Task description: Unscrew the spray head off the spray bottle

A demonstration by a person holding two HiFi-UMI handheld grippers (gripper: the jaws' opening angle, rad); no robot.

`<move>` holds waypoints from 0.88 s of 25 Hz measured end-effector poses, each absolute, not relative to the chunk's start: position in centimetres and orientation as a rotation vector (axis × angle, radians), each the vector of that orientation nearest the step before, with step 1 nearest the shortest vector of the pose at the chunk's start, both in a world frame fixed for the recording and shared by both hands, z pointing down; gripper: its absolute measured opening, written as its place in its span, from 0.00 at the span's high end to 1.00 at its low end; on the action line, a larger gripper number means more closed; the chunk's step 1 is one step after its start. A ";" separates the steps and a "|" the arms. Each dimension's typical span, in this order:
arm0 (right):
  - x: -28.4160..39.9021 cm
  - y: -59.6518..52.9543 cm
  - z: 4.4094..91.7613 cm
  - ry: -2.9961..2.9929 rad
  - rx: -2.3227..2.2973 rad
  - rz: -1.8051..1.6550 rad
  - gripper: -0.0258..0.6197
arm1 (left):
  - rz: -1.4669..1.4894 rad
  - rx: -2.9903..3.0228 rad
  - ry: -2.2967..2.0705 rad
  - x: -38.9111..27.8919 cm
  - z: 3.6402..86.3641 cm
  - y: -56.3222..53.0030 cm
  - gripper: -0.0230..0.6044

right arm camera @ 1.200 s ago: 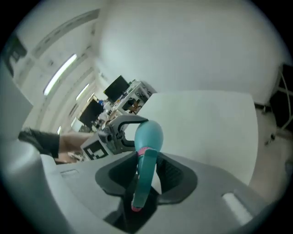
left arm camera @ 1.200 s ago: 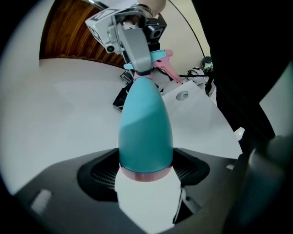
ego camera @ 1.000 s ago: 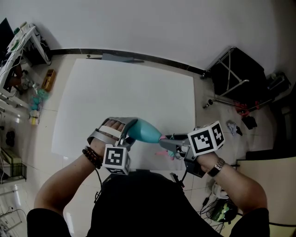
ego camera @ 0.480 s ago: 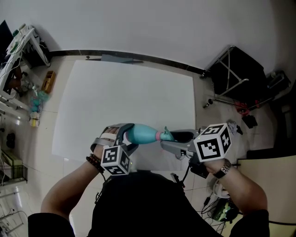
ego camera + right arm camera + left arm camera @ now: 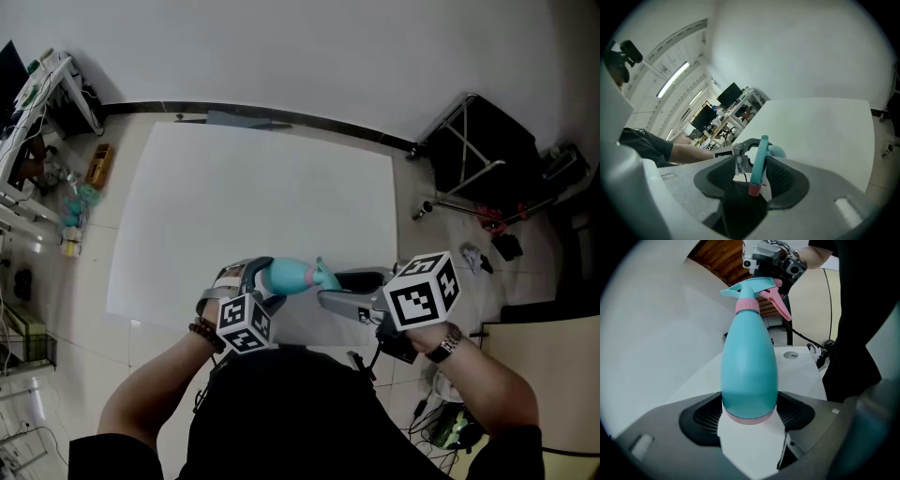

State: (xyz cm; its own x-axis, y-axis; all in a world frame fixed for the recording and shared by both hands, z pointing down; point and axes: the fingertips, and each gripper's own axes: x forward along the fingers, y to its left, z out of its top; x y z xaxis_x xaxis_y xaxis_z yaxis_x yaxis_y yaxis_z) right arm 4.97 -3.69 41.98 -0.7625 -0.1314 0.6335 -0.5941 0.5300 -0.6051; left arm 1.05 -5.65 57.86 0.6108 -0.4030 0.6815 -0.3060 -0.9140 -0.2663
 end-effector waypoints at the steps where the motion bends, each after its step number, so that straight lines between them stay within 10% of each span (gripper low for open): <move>1: 4.7 -3.7 42.2 -2.246 0.583 1.170 0.67 | -1.202 -2.714 0.605 1.1 58.3 -5.7 0.34; 22: 1.3 -6.4 44.7 -2.292 0.640 1.167 0.67 | -1.255 -2.935 0.711 1.6 63.0 -6.6 0.35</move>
